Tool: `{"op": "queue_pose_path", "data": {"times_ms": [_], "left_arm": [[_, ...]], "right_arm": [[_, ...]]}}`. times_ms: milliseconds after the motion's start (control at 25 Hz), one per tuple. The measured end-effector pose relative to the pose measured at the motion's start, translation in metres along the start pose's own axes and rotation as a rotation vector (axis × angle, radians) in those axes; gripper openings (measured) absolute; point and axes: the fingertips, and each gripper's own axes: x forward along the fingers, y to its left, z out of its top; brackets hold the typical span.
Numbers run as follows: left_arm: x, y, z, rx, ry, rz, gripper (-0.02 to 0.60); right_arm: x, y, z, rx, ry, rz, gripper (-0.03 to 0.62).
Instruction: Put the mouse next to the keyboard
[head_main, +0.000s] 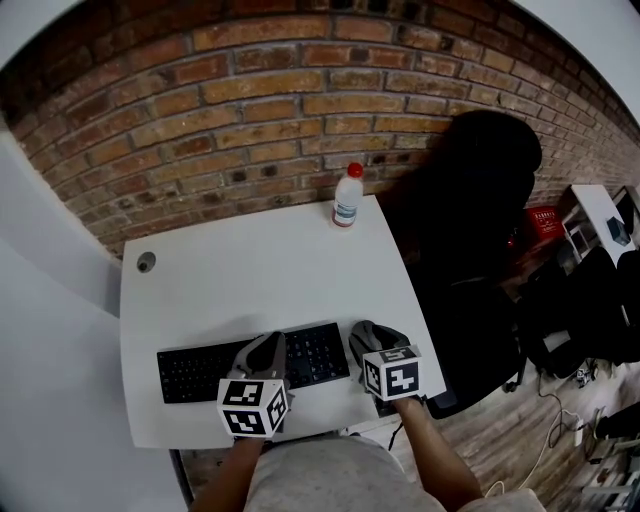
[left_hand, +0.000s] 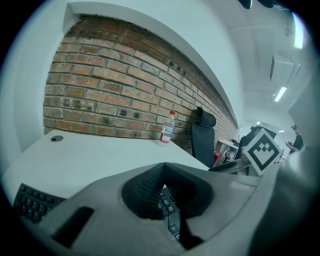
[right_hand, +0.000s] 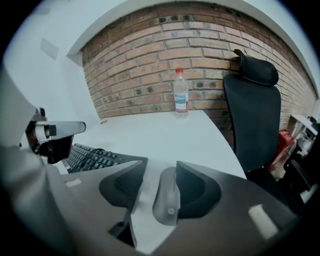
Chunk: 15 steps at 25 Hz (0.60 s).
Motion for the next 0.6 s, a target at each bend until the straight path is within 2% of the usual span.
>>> {"op": "queue_pose_path", "data": {"times_ms": [240,600], "left_arm": [[-0.021,0.009,0.005,-0.017,-0.039,0.063,-0.003],[-0.056,0.020,0.012,-0.010,-0.085,0.146,-0.003]], "right_arm": [[-0.024,0.028,0.040,-0.076,-0.146,0.081,0.163],[-0.059,0.082,0.080,-0.200,-0.332,0.188,0.118]]}}
